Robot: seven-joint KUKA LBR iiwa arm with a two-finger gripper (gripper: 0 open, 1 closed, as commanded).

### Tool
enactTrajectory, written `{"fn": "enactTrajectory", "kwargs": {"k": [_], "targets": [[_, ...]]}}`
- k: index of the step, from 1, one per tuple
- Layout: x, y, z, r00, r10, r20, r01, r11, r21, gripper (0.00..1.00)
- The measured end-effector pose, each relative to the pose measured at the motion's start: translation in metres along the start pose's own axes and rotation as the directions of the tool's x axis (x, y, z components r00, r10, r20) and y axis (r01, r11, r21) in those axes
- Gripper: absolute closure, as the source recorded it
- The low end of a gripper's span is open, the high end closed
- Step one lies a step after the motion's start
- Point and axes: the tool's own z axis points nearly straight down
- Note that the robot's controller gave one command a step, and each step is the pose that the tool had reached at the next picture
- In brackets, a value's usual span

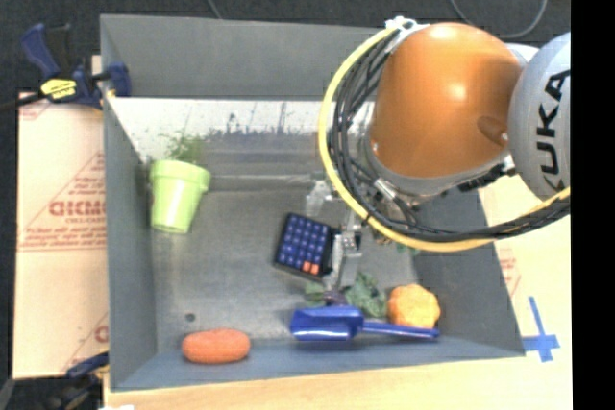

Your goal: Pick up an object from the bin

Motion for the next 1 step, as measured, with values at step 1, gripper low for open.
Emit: {"fn": "enactTrajectory", "kwargs": {"k": [1], "targets": [[-0.0043,-0.0212,0.0078,0.973,-0.23,-0.01,0.23,0.973,-0.002,0.0]]}}
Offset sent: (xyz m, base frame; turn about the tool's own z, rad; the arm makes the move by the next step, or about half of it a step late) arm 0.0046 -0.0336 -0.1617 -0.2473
